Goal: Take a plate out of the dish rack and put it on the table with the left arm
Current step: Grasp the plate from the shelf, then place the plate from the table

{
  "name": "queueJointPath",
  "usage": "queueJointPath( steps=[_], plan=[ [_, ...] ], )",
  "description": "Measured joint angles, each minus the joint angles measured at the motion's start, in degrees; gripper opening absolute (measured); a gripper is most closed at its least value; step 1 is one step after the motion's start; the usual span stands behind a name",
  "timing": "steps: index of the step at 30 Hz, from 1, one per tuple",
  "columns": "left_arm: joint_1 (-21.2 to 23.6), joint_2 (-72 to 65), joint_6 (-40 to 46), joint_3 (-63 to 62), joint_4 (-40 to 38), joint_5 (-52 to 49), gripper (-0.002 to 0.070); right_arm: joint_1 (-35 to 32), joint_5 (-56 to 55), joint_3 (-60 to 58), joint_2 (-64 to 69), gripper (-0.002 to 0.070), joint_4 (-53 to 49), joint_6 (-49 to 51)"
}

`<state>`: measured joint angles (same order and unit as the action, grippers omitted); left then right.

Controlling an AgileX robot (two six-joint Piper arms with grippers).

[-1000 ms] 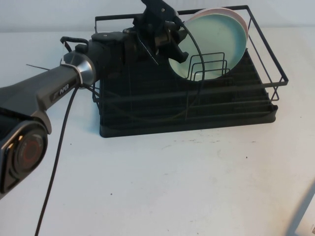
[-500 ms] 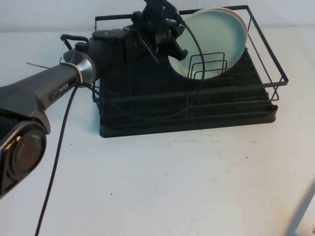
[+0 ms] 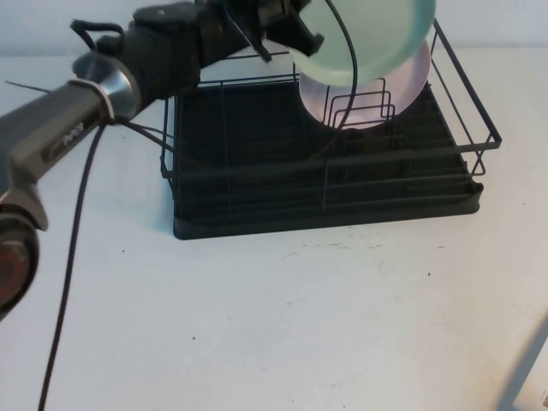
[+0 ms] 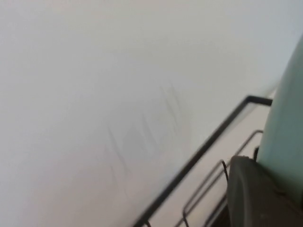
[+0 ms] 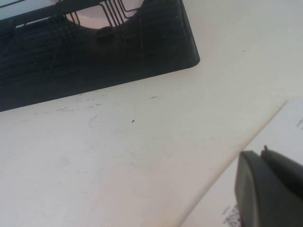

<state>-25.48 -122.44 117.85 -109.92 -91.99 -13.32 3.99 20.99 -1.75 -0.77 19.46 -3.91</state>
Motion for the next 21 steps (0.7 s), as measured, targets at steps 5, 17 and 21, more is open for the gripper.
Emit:
queueJointPath(
  steps=[5, 17, 21],
  plan=[
    [0.0, 4.9, -2.5, 0.0, 3.6, 0.81, 0.0027, 0.0, 0.0, 0.0, 0.0, -0.002, 0.0, 0.0],
    [-0.09, 13.15, -52.08, 0.41, 56.47, -32.92, 0.0027, 0.0, 0.0, 0.0, 0.0, -0.002, 0.0, 0.0],
    [0.02, 12.68, -56.73, 2.37, 60.3, -33.59, 0.0027, 0.0, 0.0, 0.0, 0.0, -0.002, 0.0, 0.0]
  ],
)
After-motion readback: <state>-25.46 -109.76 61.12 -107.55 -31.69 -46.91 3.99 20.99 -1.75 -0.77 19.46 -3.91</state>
